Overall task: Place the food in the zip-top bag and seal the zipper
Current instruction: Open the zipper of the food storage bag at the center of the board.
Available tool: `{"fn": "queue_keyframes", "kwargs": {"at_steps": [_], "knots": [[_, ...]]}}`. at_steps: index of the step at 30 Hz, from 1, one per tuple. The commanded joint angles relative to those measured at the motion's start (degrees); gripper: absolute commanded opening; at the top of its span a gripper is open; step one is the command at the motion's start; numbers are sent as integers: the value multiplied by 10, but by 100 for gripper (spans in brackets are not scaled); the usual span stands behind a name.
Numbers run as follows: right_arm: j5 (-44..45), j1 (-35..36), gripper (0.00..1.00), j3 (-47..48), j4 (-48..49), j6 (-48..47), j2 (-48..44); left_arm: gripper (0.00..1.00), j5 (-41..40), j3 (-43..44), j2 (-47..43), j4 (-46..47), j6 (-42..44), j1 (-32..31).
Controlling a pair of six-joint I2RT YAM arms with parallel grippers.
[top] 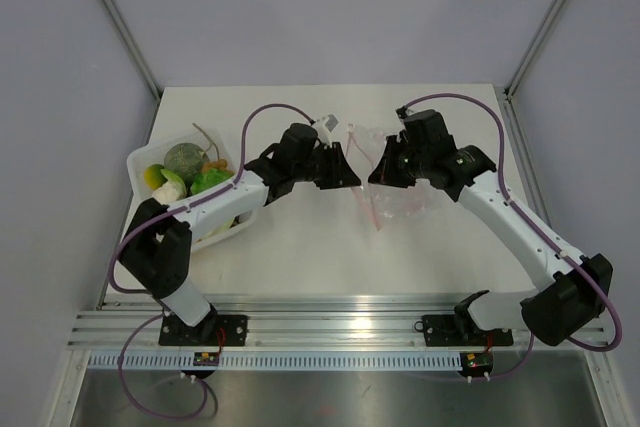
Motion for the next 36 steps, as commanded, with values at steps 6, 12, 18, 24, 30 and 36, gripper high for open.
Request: {"fn": "queue_keyframes", "kwargs": {"at_steps": [6, 12, 18, 24, 30, 36], "knots": [[154, 28, 0, 48, -81, -24, -7, 0, -2, 64, 31, -18, -1, -5], [209, 75, 36, 71, -96, -40, 16, 0, 12, 77, 11, -52, -14, -6], [229, 105, 53, 72, -80, -31, 33, 0, 4, 67, -11, -56, -39, -6], [245, 142, 55, 56, -43, -25, 13, 0, -2, 59, -19, -58, -47, -5], [274, 175, 55, 62, -21, -38, 2, 0, 4, 62, -17, -63, -42, -5], [343, 178, 52, 66, -35, -53, 37, 0, 10, 65, -24, -69, -37, -5]]}}
